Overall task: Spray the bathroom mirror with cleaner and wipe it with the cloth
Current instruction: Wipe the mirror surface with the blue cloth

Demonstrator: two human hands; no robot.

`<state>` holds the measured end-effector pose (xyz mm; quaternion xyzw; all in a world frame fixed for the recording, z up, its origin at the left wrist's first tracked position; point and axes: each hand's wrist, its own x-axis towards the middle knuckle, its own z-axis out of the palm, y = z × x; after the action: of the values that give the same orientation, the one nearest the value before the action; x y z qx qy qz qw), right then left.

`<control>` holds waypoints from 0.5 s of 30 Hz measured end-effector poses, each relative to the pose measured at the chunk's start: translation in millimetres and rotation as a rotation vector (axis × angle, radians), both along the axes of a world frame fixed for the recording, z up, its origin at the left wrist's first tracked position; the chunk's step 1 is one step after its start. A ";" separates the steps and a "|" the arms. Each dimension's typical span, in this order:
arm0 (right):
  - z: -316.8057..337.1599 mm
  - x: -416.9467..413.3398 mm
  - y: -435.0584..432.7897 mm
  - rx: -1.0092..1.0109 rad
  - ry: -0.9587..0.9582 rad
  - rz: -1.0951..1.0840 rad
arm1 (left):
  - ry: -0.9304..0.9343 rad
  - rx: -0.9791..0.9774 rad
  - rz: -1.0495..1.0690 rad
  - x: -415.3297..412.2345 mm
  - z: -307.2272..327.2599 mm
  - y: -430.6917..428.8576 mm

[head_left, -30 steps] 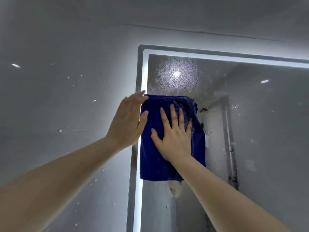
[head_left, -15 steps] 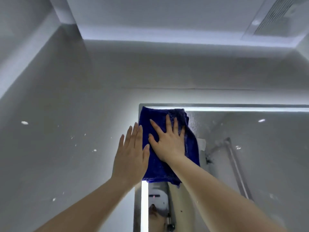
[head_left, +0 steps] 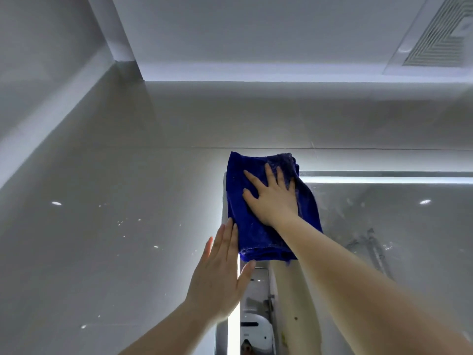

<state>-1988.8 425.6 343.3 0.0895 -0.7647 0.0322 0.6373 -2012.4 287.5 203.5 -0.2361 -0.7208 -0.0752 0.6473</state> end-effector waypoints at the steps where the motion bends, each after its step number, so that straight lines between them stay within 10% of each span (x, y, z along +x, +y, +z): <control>1: 0.1 0.1 1.2 0.008 0.001 0.000 | -0.008 0.001 0.007 1.2 -0.6 -0.4; 15: -14.0 7.7 75.7 -0.055 0.017 -0.070 | -0.031 -0.007 0.169 4.6 -0.4 0.9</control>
<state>-1981.2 501.4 329.3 0.0454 -0.7609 0.0298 0.6466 -2007.8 288.4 203.1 -0.1754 -0.7484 -0.0211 0.6392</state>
